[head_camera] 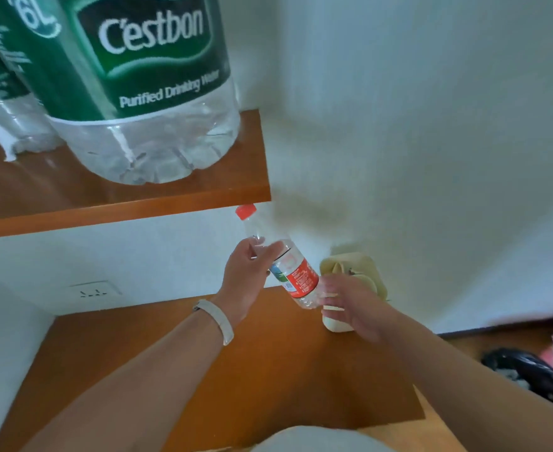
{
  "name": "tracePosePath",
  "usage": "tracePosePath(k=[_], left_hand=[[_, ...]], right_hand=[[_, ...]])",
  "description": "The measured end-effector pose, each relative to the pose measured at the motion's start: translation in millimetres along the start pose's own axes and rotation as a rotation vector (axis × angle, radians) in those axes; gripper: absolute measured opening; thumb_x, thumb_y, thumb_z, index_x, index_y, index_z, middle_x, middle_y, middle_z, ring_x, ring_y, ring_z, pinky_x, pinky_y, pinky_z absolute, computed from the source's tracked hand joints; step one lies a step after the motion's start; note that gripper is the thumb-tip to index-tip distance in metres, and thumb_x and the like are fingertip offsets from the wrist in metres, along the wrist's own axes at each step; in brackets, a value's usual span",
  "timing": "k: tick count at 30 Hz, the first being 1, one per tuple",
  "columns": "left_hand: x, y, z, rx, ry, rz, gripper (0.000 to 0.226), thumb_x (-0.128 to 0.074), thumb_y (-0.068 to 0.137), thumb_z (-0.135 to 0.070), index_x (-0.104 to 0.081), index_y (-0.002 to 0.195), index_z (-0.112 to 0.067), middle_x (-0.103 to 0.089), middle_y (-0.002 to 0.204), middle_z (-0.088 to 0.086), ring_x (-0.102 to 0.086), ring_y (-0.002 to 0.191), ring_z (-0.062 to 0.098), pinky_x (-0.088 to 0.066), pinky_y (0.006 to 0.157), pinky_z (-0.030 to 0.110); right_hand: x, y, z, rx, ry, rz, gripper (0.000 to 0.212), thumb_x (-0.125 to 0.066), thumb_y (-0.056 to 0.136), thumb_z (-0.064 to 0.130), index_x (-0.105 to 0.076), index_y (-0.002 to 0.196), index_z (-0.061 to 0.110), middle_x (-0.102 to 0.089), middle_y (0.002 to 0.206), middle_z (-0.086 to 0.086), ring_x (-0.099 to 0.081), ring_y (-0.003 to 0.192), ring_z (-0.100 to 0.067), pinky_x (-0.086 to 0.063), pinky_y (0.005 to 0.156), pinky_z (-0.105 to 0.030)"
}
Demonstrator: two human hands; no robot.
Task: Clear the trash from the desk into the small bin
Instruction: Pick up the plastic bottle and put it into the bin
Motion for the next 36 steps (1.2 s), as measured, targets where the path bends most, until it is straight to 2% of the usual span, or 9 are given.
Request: tracePosePath(k=[3,7,11,14,17,21,25,31,36], left_hand=[[-30.2,2.4,-12.7,-0.001,-0.063,0.028,0.050,-0.061,0.091,-0.045,-0.050,0.132,-0.019,-0.062,0.121,-0.002,-0.061,0.111,0.018,-0.054,0.083,0.025],[-66.8,3.5,-22.0,0.000,-0.098,0.049,0.047,-0.061,0.091,-0.042,-0.049,0.131,-0.019,-0.063,0.113,-0.004,-0.062,0.109,0.017,-0.053,0.079,0.024],[-90.8,2.4,-24.6,-0.014,-0.048,0.065,0.051,-0.061,0.090,-0.046,-0.047,0.132,-0.021,-0.061,0.114,-0.007,-0.060,0.107,0.016,-0.054,0.082,0.026],[-99.0,3.8,-17.0,-0.014,-0.012,0.064,0.045,-0.063,0.088,-0.048,-0.049,0.124,-0.026,-0.059,0.107,-0.013,-0.061,0.106,0.015,-0.055,0.087,0.032],[-102.7,6.4,-8.3,-0.007,0.000,0.080,0.047,-0.063,0.088,-0.047,-0.049,0.127,-0.025,-0.057,0.108,-0.018,-0.060,0.109,0.014,-0.056,0.090,0.033],[-106.0,5.9,2.0,-0.007,0.066,0.123,0.047,-0.066,0.088,-0.041,-0.047,0.129,-0.028,-0.059,0.116,-0.012,-0.059,0.104,0.006,-0.053,0.079,0.021],[-109.7,1.2,11.4,-0.005,0.101,0.150,0.048,-0.068,0.087,-0.038,-0.047,0.129,-0.027,-0.060,0.116,-0.010,-0.060,0.100,0.006,-0.051,0.066,0.012],[-120.3,2.7,17.5,-0.041,0.069,0.122,0.049,-0.076,0.082,-0.031,-0.049,0.123,-0.028,-0.063,0.114,-0.011,-0.065,0.096,0.005,-0.056,0.072,0.018],[-129.9,7.2,28.6,-0.105,0.137,0.165,0.062,-0.080,0.077,-0.034,-0.046,0.128,-0.036,-0.061,0.120,-0.014,-0.062,0.108,0.008,-0.057,0.089,0.030]], right_hand=[[33.0,-2.4,11.5,0.043,-0.033,0.016,0.031,-0.063,0.091,0.027,-0.064,0.117,0.010,-0.067,0.100,-0.011,-0.061,0.084,-0.020,-0.053,0.074,-0.032],[71.7,-3.4,24.0,0.095,-0.095,-0.004,0.026,-0.061,0.090,0.027,-0.064,0.112,0.014,-0.069,0.111,-0.011,-0.066,0.094,-0.024,-0.054,0.085,-0.037],[92.3,2.1,25.1,0.074,-0.112,-0.087,0.016,-0.063,0.090,0.025,-0.059,0.103,0.018,-0.063,0.114,-0.013,-0.063,0.104,-0.032,-0.054,0.088,-0.042],[99.1,9.2,21.1,0.070,-0.187,-0.122,0.012,-0.059,0.091,0.028,-0.057,0.098,0.019,-0.061,0.112,-0.013,-0.063,0.096,-0.027,-0.055,0.086,-0.040],[103.5,17.3,16.4,0.081,-0.325,-0.164,0.022,-0.051,0.092,0.031,-0.058,0.105,0.015,-0.062,0.105,-0.009,-0.060,0.086,-0.018,-0.055,0.077,-0.033],[110.7,25.8,14.0,0.110,-0.429,-0.229,0.027,-0.049,0.090,0.031,-0.061,0.099,0.008,-0.064,0.091,-0.006,-0.062,0.079,-0.015,-0.056,0.075,-0.034],[117.0,35.4,19.7,0.099,-0.525,-0.245,0.024,-0.048,0.088,0.034,-0.061,0.093,0.016,-0.066,0.093,-0.008,-0.065,0.086,-0.022,-0.057,0.084,-0.043],[117.6,43.1,25.2,0.103,-0.544,-0.220,0.026,-0.049,0.088,0.031,-0.061,0.097,0.009,-0.066,0.097,-0.013,-0.066,0.083,-0.023,-0.059,0.074,-0.039],[117.0,43.0,24.3,0.114,-0.560,-0.177,0.023,-0.052,0.088,0.030,-0.061,0.094,0.010,-0.064,0.088,-0.009,-0.060,0.074,-0.017,-0.055,0.061,-0.030]])
Point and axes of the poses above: each hand's wrist, its own y-axis towards the middle knuckle, its own x-axis out of the back of the hand, z = x × y, the point moved 2 cm from there along y, towards the middle knuckle
